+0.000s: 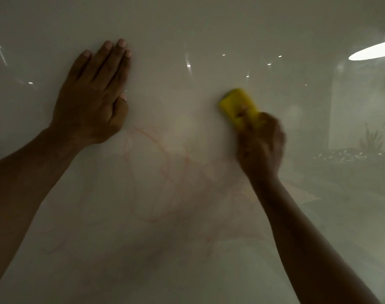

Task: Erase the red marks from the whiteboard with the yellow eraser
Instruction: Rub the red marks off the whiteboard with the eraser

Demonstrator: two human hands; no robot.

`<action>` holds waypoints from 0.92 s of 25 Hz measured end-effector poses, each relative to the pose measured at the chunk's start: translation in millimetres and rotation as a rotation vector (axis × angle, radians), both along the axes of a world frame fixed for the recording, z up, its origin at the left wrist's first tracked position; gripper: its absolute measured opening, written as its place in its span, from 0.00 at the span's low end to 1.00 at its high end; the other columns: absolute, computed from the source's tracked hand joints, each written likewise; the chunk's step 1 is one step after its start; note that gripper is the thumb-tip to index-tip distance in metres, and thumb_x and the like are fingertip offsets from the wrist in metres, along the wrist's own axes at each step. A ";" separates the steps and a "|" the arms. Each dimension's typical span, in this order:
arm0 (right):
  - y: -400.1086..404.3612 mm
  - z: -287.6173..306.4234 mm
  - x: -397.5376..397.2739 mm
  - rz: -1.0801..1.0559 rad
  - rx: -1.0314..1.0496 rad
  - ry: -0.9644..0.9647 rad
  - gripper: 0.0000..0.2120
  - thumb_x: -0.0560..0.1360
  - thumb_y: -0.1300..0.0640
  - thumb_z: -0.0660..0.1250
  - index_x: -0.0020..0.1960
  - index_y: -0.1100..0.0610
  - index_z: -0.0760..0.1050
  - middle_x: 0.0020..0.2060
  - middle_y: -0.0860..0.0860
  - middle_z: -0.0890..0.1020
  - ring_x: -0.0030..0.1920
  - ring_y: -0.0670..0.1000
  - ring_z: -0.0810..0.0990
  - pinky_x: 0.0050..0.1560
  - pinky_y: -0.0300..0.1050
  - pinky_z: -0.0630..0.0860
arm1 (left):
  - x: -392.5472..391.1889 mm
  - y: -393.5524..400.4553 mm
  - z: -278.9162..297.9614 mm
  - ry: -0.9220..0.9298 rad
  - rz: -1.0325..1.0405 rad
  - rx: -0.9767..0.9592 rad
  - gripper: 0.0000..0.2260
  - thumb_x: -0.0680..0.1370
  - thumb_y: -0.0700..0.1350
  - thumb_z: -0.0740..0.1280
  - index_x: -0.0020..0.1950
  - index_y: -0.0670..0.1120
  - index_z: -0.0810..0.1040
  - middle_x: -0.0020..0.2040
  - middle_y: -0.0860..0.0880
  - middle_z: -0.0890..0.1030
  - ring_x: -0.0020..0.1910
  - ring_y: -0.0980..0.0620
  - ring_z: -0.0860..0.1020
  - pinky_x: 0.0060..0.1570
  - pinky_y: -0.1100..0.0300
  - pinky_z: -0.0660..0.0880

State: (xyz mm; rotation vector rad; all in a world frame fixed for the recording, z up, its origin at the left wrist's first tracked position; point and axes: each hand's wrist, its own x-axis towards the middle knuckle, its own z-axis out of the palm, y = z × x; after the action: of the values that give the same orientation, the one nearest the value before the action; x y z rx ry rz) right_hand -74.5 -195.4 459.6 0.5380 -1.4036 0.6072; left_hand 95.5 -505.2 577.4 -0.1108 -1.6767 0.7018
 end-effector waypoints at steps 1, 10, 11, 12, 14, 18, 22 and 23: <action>10.8 4.9 -4.3 -0.002 -0.267 -0.177 0.24 0.81 0.57 0.67 0.77 0.54 0.72 0.58 0.67 0.78 0.56 0.70 0.78 0.55 0.59 0.75 | -0.5 -0.5 -1.0 0.009 -0.007 0.002 0.32 0.83 0.46 0.52 0.87 0.40 0.55 0.87 0.41 0.56 0.86 0.39 0.58 0.84 0.41 0.54; 1.0 -17.2 -7.0 0.016 -0.063 0.010 0.20 0.83 0.55 0.65 0.74 0.53 0.74 0.55 0.66 0.80 0.52 0.68 0.79 0.50 0.58 0.76 | -6.8 -6.1 -3.7 0.013 -0.059 0.011 0.32 0.84 0.48 0.51 0.88 0.43 0.54 0.88 0.43 0.56 0.86 0.40 0.57 0.83 0.41 0.54; 15.3 -14.4 -11.9 0.031 -0.361 -0.169 0.23 0.82 0.55 0.66 0.76 0.53 0.73 0.56 0.66 0.79 0.54 0.68 0.79 0.54 0.59 0.76 | -6.8 -6.4 -3.8 0.017 -0.064 0.011 0.32 0.84 0.48 0.50 0.88 0.43 0.54 0.88 0.43 0.56 0.86 0.40 0.57 0.83 0.41 0.54; 23.2 -16.6 -15.3 0.034 -0.642 -0.337 0.25 0.82 0.55 0.66 0.78 0.52 0.71 0.58 0.66 0.77 0.57 0.68 0.77 0.58 0.59 0.74 | -7.5 -6.8 -3.5 0.024 -0.066 0.009 0.31 0.84 0.49 0.50 0.88 0.43 0.53 0.88 0.43 0.55 0.86 0.41 0.57 0.83 0.41 0.54; 11.0 -28.8 -14.2 -0.006 -0.764 -0.425 0.26 0.82 0.55 0.65 0.79 0.52 0.69 0.61 0.66 0.75 0.60 0.67 0.74 0.61 0.60 0.72 | -9.1 -8.1 -5.1 0.032 -0.068 -0.001 0.31 0.84 0.49 0.48 0.88 0.44 0.53 0.88 0.44 0.55 0.86 0.41 0.57 0.83 0.41 0.54; -25.6 -68.8 5.5 -0.027 -0.048 -0.047 0.26 0.81 0.56 0.63 0.79 0.54 0.67 0.61 0.68 0.76 0.60 0.65 0.72 0.56 0.58 0.70 | -10.2 -9.5 -2.8 0.021 -0.074 -0.003 0.31 0.84 0.50 0.48 0.88 0.44 0.53 0.88 0.44 0.55 0.86 0.41 0.56 0.84 0.40 0.55; -17.3 -52.3 12.9 0.078 -0.681 -0.368 0.25 0.81 0.59 0.69 0.77 0.57 0.72 0.58 0.68 0.76 0.57 0.69 0.76 0.58 0.62 0.76 | -6.6 -6.7 -6.0 0.032 -0.054 0.021 0.31 0.85 0.49 0.49 0.88 0.43 0.54 0.87 0.43 0.56 0.86 0.40 0.58 0.83 0.41 0.55; -32.6 -50.1 22.1 0.086 -0.666 -0.341 0.25 0.80 0.59 0.69 0.76 0.59 0.73 0.58 0.67 0.76 0.56 0.68 0.76 0.57 0.61 0.76 | -5.9 -5.7 -7.2 0.032 -0.049 0.021 0.31 0.85 0.49 0.50 0.88 0.43 0.54 0.87 0.43 0.56 0.86 0.40 0.58 0.83 0.41 0.55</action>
State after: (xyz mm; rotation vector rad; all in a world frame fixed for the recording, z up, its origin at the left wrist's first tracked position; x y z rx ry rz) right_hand -52.5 -228.1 409.5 -0.0443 -1.3884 1.2167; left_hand 89.6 -510.9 570.2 -0.1248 -1.6450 0.6464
